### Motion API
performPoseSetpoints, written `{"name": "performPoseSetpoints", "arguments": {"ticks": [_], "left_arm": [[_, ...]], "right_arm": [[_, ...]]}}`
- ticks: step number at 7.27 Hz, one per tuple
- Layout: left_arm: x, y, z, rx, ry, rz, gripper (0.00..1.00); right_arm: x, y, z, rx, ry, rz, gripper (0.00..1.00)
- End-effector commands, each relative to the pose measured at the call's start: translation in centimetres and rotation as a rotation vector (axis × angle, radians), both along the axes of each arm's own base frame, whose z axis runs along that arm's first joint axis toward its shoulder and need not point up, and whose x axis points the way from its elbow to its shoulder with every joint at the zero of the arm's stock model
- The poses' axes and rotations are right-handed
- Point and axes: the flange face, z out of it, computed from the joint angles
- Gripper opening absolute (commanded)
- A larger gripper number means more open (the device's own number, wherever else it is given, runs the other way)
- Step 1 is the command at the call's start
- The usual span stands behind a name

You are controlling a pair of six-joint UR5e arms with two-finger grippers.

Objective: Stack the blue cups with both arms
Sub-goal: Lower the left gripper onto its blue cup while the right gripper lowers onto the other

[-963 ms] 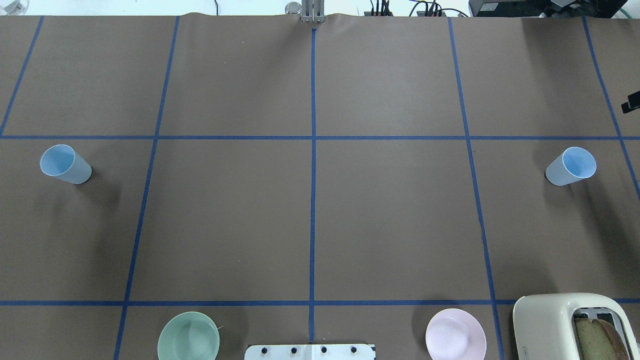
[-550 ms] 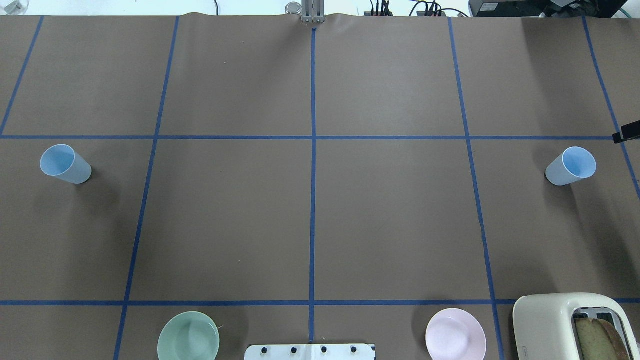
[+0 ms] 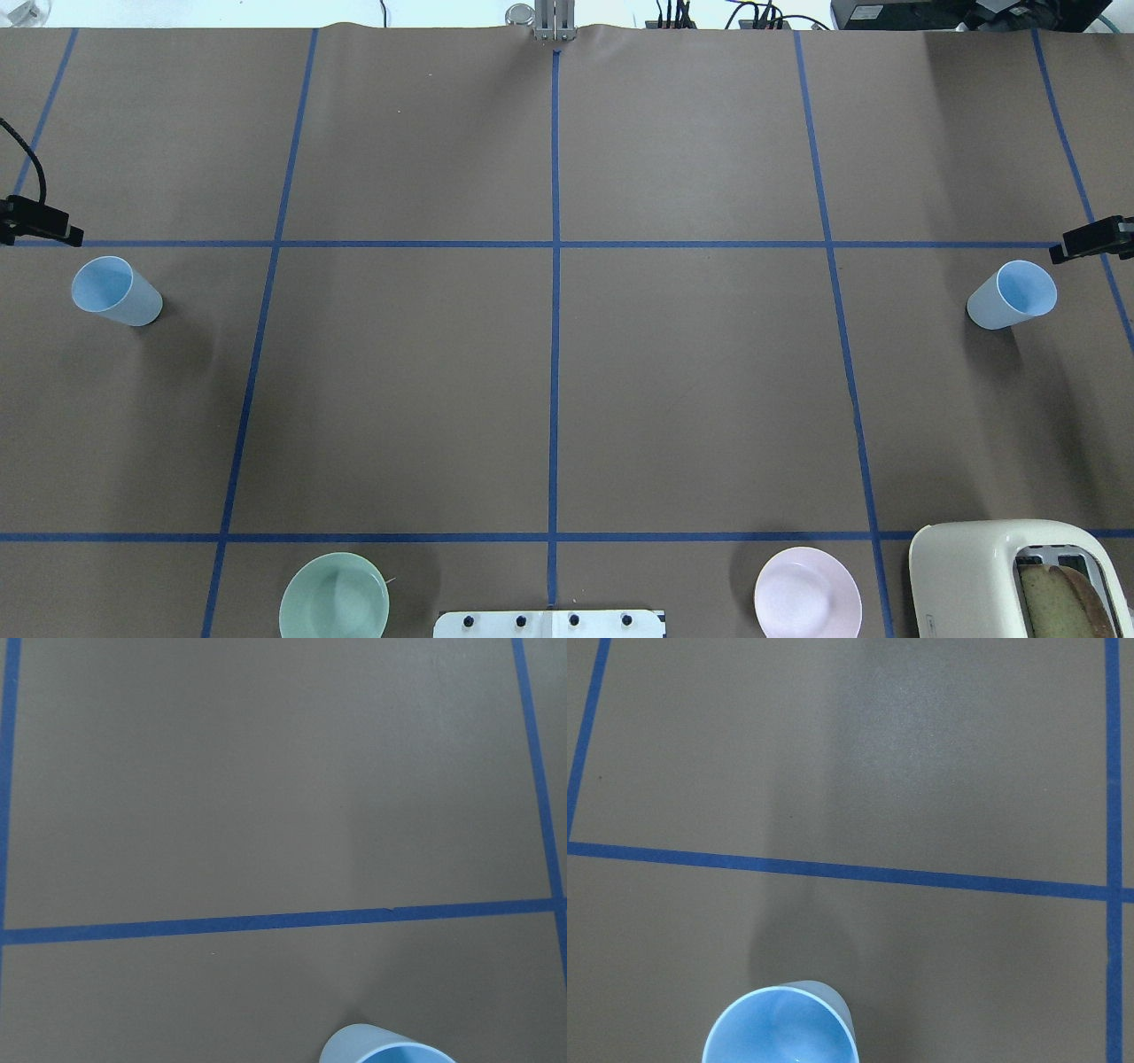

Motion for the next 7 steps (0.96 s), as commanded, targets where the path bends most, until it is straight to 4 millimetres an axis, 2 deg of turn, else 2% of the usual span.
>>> {"name": "performPoseSetpoints", "arguments": {"ticks": [1, 4, 7], "left_arm": [[2.3, 0.8, 0.5, -0.001, -0.007, 0.042, 0.97], [2.8, 1.0, 0.7, 0.008, -0.019, 0.050, 0.97], [3.3, 1.5, 1.7, 0.013, -0.043, 0.052, 0.97]], "right_arm": [[-0.4, -0.6, 0.7, -0.010, 0.004, -0.003, 1.00], [-0.5, -0.6, 1.5, -0.022, 0.010, -0.005, 1.00], [-1.0, -0.5, 1.8, -0.027, 0.013, -0.014, 1.00]]}}
